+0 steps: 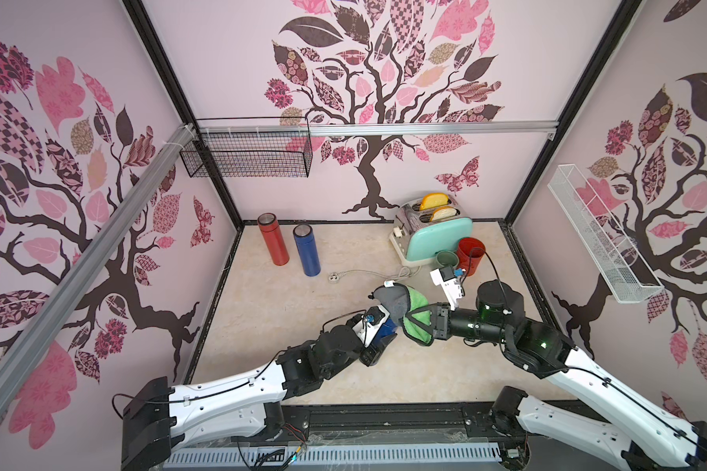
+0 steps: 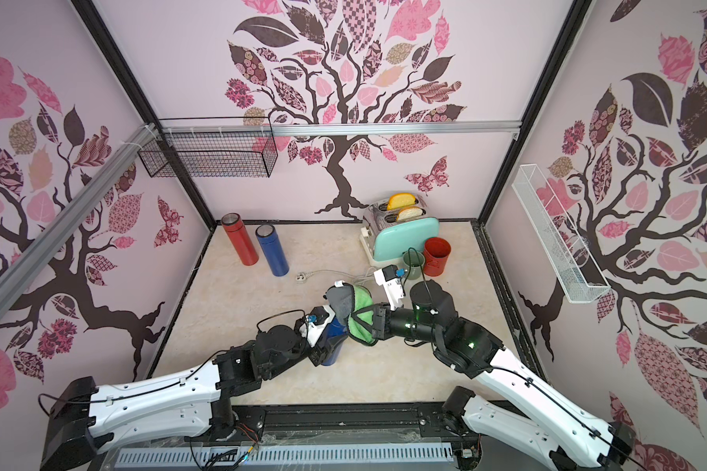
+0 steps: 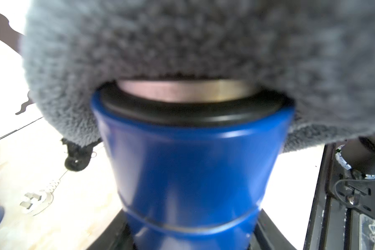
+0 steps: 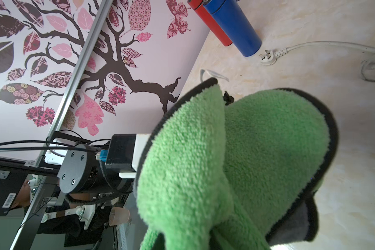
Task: Wipe the surface of the thermos
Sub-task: Wipe the dirt from the surface of the thermos.
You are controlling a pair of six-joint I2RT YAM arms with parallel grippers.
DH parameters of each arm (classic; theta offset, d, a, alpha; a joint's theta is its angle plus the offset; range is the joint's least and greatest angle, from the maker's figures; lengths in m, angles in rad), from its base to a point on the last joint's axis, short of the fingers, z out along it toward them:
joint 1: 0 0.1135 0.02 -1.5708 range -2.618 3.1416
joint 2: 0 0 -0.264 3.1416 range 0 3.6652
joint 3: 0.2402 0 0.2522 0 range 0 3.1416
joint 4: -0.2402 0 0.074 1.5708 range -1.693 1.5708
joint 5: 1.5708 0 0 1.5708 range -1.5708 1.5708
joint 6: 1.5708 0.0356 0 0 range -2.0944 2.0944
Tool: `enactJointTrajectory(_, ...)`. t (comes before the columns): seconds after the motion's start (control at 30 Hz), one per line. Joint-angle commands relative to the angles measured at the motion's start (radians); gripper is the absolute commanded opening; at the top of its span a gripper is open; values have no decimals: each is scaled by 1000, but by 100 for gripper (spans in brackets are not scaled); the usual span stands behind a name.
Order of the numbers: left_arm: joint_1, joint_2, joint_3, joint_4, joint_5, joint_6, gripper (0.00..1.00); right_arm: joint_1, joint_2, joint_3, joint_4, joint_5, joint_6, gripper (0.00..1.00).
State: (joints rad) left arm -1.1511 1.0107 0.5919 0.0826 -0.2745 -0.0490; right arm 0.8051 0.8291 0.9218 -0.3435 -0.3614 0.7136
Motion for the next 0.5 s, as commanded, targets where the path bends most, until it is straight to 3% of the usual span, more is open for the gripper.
enactJointTrajectory(0.0, -20, 43, 50, 108, 15, -14, 0, 11, 52, 88, -92, 22, -52, 0)
enactJointTrajectory(0.23, -187, 140, 113, 95, -108, 4, 0, 12, 164, 212, -118, 3, -107, 0)
enactJointTrajectory(0.47, -195, 89, 101, 52, -184, -122, 0, 11, -106, 39, -166, 42, 12, 0)
